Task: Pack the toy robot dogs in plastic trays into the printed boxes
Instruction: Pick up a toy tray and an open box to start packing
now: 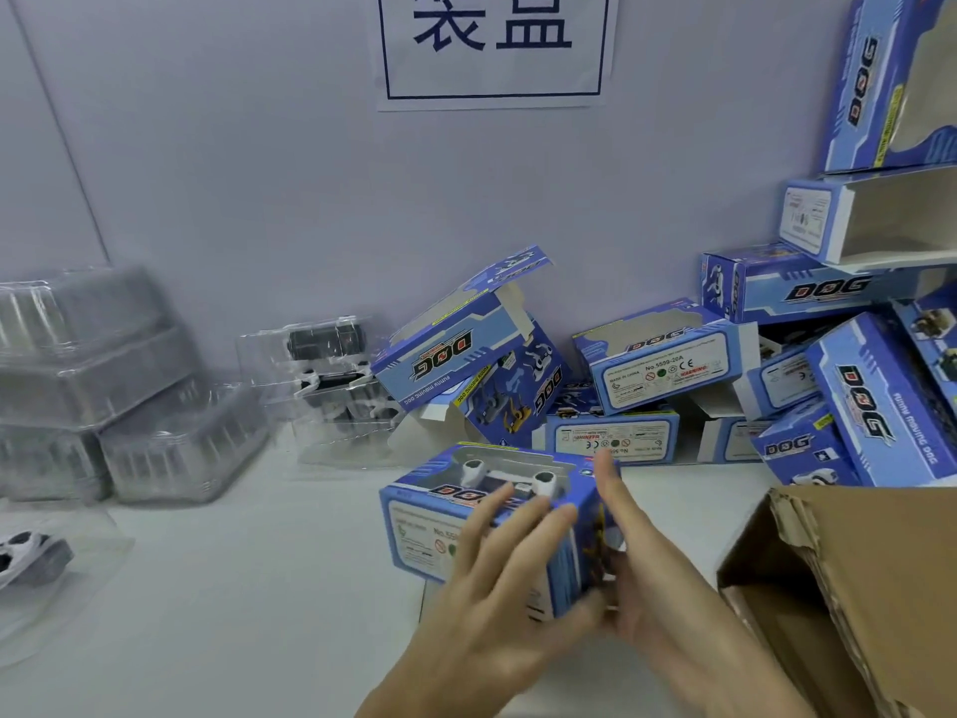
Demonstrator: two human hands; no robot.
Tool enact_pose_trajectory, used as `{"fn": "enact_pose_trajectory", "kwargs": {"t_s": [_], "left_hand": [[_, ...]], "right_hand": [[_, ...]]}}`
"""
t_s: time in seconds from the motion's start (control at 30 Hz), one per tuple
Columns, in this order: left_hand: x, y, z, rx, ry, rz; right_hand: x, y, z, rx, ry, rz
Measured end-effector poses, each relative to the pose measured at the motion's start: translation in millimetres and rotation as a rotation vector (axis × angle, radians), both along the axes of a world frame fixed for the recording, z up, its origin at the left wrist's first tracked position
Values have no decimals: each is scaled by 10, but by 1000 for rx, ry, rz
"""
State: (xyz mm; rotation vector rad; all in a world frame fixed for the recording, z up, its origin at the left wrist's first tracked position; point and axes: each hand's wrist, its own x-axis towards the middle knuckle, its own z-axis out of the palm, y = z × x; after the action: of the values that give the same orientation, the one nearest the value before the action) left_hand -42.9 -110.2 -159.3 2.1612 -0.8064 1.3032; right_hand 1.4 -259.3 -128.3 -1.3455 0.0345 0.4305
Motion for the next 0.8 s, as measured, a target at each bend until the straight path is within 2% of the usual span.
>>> {"fn": "enact_pose_trajectory", "kwargs": {"t_s": [0.07, 0.13, 0.23, 0.37, 0.43, 0.47, 0.53, 0.6, 0.8], "left_hand": [[-12, 16, -12, 203, -59, -25], [-50, 101, -19, 273, 20, -76], [-29, 242, 4, 22, 172, -143], [142, 452, 80, -248, 231, 142], [209, 610, 92, -432, 344, 243], [224, 692, 103, -550, 449, 215], [233, 843, 131, -770, 694, -4], [234, 936, 150, -835, 843, -220], [290, 968, 184, -832, 874, -379]], "right_hand": [[36, -67, -44, -25, -29, -50], [70, -111, -87, -35, -88, -105], [105, -154, -83, -12, -155, -170], [118, -194, -5, 79, -249, -138], [123, -218, 24, 104, -304, -99], [123, -222, 32, 113, -328, -74], [117, -229, 28, 123, -375, -37], [104, -228, 28, 128, -408, -12], [100, -223, 22, 143, -454, 50]]}}
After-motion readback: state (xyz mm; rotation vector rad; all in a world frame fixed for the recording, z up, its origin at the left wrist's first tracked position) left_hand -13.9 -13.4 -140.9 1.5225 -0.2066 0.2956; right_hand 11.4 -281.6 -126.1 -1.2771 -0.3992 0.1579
